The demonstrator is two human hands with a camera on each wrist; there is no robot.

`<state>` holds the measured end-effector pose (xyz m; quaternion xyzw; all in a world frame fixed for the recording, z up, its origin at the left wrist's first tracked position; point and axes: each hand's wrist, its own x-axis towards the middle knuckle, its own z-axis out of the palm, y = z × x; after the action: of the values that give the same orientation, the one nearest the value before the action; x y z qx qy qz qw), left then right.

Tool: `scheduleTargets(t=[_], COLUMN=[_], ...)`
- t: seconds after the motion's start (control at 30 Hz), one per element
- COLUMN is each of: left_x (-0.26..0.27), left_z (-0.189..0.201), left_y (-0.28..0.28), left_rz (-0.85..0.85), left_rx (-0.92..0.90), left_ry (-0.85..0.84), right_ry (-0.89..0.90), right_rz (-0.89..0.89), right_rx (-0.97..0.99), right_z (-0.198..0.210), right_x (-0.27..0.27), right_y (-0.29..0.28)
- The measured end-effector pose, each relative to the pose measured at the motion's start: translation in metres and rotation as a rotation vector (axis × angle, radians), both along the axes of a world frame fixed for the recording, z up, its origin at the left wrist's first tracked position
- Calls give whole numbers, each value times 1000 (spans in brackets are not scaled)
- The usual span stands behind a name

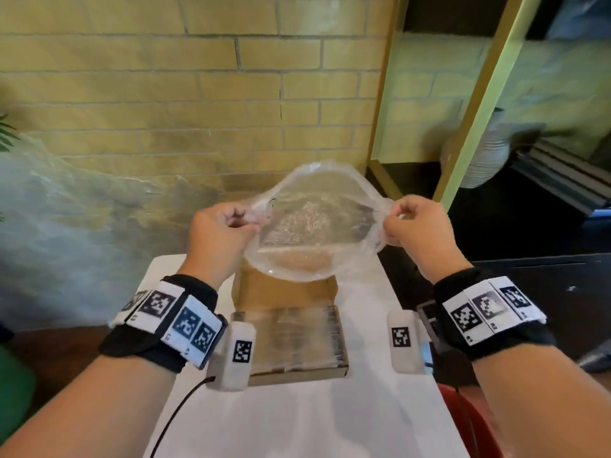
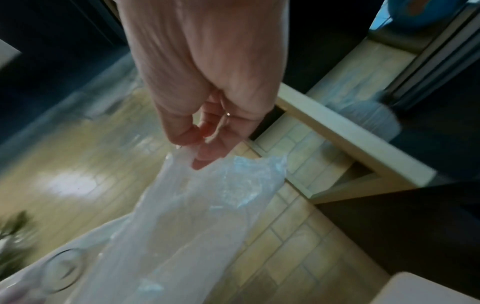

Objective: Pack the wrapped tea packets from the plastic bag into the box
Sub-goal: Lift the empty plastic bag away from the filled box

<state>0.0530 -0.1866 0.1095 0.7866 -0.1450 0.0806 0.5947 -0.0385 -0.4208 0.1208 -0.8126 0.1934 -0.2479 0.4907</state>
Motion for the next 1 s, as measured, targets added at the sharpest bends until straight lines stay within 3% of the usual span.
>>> scheduleTargets(t=[0.13,0.27,0.43,0.53,0.67,0.77,1.0], left_x=[-1,-9,-16,-7,-3,-4,3], left_z=[3,11,13,3,-4,-2,-7], left_y=[20,32,34,37,40,41,66], left_rz=[201,363,392,344,189,88,-261], left_rx=[37,67,244,267,105,-111,-495], left_ry=[44,45,33,228,582,629,682], right_ry=[150,167,170,242,310,131,-35], right_rz=[-16,-74,-198,-203,20,105,-9], right_rx=[-57,-118,-125,103,457,638,875], right_z=[4,1,-6,-7,-11,-15,-8], right_x=[-22,-35,-39,-32,-32,-35,-32], right_y=[-10,-9,-5,-1,6,3,-5])
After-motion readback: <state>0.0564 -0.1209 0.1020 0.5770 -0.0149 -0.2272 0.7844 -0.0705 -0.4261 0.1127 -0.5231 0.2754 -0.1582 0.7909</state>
